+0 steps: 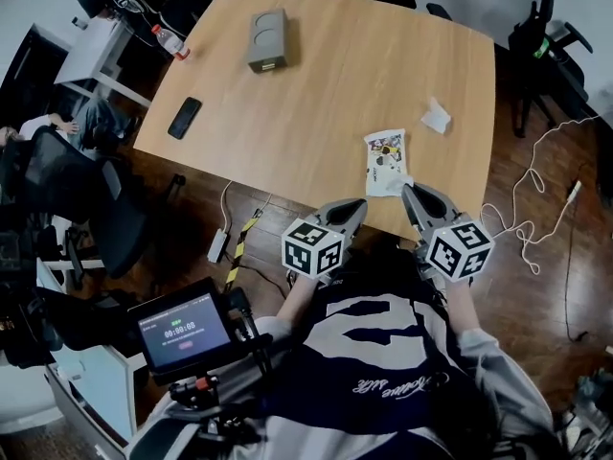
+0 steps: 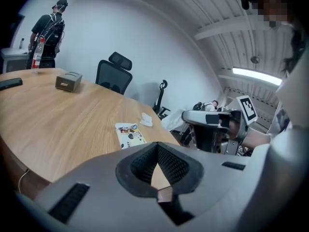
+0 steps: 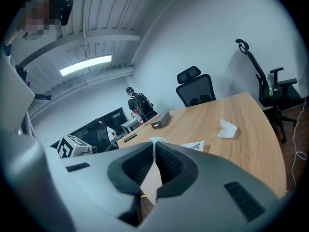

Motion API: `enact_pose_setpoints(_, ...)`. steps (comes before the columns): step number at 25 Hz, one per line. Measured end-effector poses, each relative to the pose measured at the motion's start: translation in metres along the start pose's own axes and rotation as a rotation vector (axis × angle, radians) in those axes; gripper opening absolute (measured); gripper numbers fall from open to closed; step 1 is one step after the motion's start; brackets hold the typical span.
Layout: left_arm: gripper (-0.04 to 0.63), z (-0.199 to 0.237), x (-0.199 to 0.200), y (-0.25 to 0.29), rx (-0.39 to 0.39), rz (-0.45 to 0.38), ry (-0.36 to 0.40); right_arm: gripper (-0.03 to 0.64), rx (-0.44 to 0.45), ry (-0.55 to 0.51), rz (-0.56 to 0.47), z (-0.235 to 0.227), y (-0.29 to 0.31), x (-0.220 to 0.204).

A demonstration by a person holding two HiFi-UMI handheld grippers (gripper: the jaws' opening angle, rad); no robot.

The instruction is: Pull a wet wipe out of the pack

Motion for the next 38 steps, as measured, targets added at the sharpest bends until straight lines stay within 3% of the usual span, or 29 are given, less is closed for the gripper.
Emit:
enact_pose_setpoints(5,0.003,-0.025,-0.013,-0.03,-0.089,-0.05,-0.015,0.009,-0.042,0.022,-0.015,0.018,-0.021,-0.023)
enact_pose_setpoints(14,0.003,-0.056,-0.04,-0.046,-0.11,-0.066,-0.024,0.009,-0.055,0.004,0.015,0.036,-0.061,-0.049)
enact_pose_setpoints(22,0.003,-0.087,-0.04,-0.05,-0.024,-0.156,-0.038,0.009,0.024,-0.035,0.009,0.036,-0.094,-0.045)
enact_pose_setpoints(28,0.003,-0.153,-0.066,-0.039,0.032,-0.243,-0.116,0.009,0.099,-0.122,0.056,0.026,-0.16,-0.064)
enact_pose_setpoints(38,0.003,-0.253,-0.134,-0.036,0.124,-0.22,-0.126,0.009,0.214,-0.105,0.066,0.021,-0.248,-0.097)
Point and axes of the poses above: the fingertips, and each gripper's own axes: y forward along the fingers, z to its left, x out of its top, the point moved 3 cm from there along -y, backward along the fingers, and after that the axes turned 2 degrees about -x, right-handed, at the moved point
